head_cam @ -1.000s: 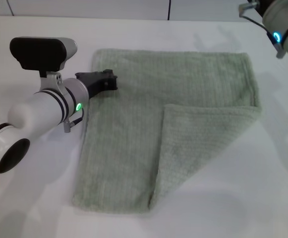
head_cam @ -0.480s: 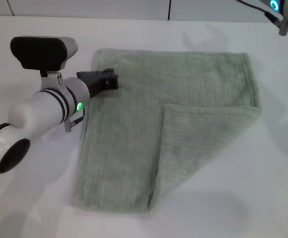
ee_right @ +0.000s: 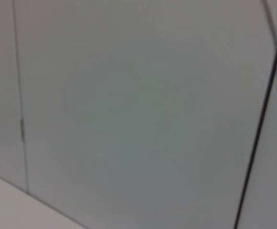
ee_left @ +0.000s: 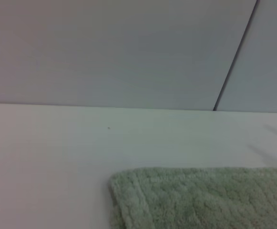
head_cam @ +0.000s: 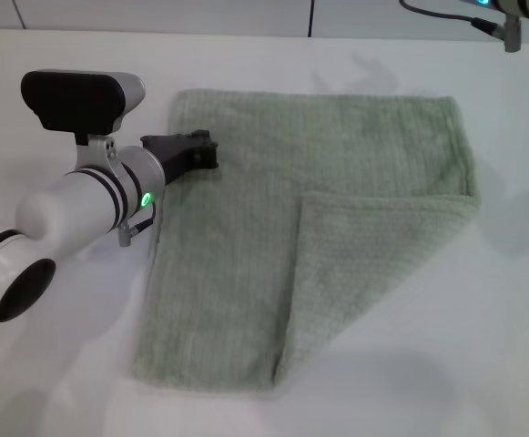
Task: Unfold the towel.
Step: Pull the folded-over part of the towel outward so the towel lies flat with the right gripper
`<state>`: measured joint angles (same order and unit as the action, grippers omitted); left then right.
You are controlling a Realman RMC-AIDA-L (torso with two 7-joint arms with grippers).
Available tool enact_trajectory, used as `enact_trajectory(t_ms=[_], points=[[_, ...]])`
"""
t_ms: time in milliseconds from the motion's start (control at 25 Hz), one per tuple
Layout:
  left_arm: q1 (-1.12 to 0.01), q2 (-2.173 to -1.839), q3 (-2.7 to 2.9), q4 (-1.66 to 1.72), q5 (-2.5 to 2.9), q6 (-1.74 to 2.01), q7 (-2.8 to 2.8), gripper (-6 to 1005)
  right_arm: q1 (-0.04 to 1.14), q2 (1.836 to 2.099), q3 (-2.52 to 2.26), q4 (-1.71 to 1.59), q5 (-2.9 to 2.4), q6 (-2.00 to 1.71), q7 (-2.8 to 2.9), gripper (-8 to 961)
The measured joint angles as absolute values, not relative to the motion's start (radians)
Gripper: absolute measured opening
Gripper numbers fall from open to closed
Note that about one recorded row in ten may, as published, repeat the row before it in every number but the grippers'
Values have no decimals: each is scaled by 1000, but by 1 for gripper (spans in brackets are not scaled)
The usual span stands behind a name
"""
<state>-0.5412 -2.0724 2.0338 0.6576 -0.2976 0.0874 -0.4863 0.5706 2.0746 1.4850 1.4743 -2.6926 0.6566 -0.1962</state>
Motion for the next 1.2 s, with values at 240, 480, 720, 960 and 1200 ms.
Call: enact_trajectory(t_ms=[240, 480, 720, 960, 1200], points=[[-540, -2072, 2035, 657, -298, 91, -486, -1, 590, 2073, 1559, 1471, -2570, 751, -304, 731], [-537, -2074, 2037, 656, -296, 94, -486, -1, 613, 2071, 1593, 1471, -2548, 852, -344, 731], [-534, -2074, 2046, 657, -296, 94, -486, -1, 644, 2071, 1619, 1467, -2528, 922, -381, 732], [-532, -2074, 2050, 661, -296, 95, -486, -1, 689, 2070, 1633, 1431, -2485, 1004, -429, 732], [-528, -2073, 2050, 672, -296, 95, -486, -1, 743, 2068, 1635, 1381, -2484, 1085, -445, 732]])
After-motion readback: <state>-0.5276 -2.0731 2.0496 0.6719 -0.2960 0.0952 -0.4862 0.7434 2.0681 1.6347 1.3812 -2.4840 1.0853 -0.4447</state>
